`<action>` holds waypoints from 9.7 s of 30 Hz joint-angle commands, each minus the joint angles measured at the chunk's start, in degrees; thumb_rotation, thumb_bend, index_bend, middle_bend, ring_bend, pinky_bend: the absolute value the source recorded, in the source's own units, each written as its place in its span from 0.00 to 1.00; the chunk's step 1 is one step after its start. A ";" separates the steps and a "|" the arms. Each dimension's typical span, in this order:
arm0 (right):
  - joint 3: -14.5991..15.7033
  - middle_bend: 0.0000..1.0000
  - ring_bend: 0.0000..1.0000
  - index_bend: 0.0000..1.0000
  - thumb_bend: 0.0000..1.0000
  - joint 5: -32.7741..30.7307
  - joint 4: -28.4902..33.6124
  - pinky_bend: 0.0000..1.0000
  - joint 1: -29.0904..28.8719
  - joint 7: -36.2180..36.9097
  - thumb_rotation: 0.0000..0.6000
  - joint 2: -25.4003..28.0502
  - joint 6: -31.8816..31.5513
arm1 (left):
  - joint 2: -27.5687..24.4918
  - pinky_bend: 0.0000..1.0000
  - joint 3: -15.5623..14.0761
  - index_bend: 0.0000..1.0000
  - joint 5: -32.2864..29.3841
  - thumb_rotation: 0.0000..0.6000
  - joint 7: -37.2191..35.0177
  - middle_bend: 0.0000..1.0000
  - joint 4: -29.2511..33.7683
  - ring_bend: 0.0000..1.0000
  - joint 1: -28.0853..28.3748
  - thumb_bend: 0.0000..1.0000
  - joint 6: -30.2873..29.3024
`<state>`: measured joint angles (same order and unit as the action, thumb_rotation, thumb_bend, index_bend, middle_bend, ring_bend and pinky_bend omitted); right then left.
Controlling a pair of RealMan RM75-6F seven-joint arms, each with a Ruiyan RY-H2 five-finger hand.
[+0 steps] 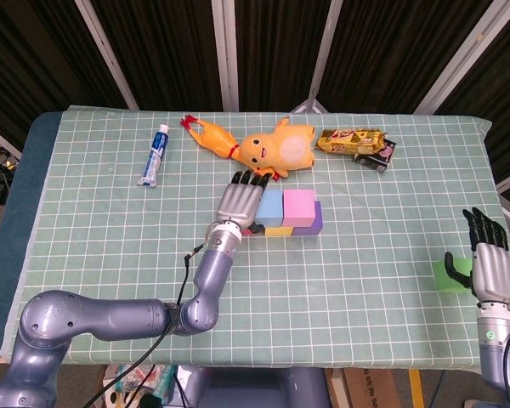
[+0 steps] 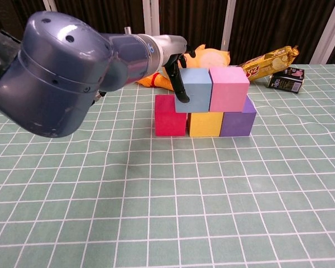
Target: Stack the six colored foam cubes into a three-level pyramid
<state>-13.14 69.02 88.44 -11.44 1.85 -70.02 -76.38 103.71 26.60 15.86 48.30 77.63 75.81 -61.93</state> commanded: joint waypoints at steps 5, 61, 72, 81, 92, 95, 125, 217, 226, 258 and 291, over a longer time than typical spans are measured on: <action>0.07 0.00 0.00 0.00 0.47 0.04 0.00 0.00 -0.02 -0.12 1.00 -0.07 0.03 | -1.23 0.03 -0.03 0.00 0.53 1.00 -0.28 0.07 2.07 0.00 -0.53 0.16 -0.41; 0.33 0.00 0.00 0.00 0.47 -1.12 2.86 0.00 0.14 -0.47 1.00 1.29 1.16 | -17.85 0.03 -14.91 0.00 7.99 1.00 -12.39 0.12 27.18 0.01 -24.70 0.26 -8.92; 0.34 0.00 0.00 0.00 0.47 -1.47 2.86 0.00 0.03 -0.36 1.00 1.33 1.57 | -12.05 0.03 -14.01 0.00 4.61 1.00 -10.26 0.12 20.40 0.01 -22.71 0.27 -5.80; 0.36 0.00 0.00 0.00 0.47 -1.53 2.96 0.00 -0.01 -0.29 1.00 1.39 1.69 | -8.05 0.03 -12.64 0.00 2.58 1.00 -8.22 0.12 16.11 0.01 -20.62 0.27 -4.28; 0.33 0.00 0.00 0.00 0.47 -1.65 2.86 0.00 -0.02 -0.23 1.00 1.30 1.65 | -3.90 0.03 -10.73 0.00 1.84 1.00 -5.75 0.12 12.82 0.01 -17.84 0.27 -3.49; 0.32 0.00 0.00 0.00 0.47 -1.73 2.84 0.00 -0.01 -0.19 1.00 1.30 1.66 | -3.06 0.03 -10.07 0.00 1.87 1.00 -5.36 0.12 12.21 0.01 -17.16 0.27 -3.38; 0.40 0.00 0.00 0.00 0.47 -1.87 3.23 0.00 -0.02 -0.25 1.00 1.31 1.73 | 0.91 0.03 -7.80 0.00 0.97 1.00 -3.36 0.12 8.46 0.01 -14.82 0.27 -2.39; 1.61 0.00 0.00 0.00 0.31 -5.86 10.96 0.00 -1.09 -6.49 1.00 7.35 6.46 | -36.22 0.03 -26.82 0.00 51.99 1.00 -26.44 0.04 46.75 0.00 -49.69 0.13 -29.91; 3.00 0.00 0.00 0.00 0.31 -13.18 10.72 0.00 -3.69 -11.50 1.00 9.78 13.96 | -40.33 0.03 -25.80 0.00 53.73 1.00 -30.79 0.04 47.68 0.00 -52.78 0.13 -29.22; 9.50 0.10 0.04 0.00 0.31 -13.74 -3.21 0.00 -9.55 -14.01 1.00 9.92 28.95 | -42.40 0.03 -21.18 0.00 53.26 1.00 -32.33 0.04 48.04 0.00 -55.78 0.13 -24.15; 0.74 0.36 0.23 0.00 0.31 -12.55 14.75 0.00 -19.04 -20.91 1.00 22.74 24.69 | -42.33 0.03 -19.64 0.00 52.16 1.00 -32.69 0.05 46.25 0.00 -57.36 0.13 -20.66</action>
<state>-9.56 58.77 98.85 -27.32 -16.16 -51.06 -52.00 61.47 6.94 68.15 15.73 123.91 18.49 -82.73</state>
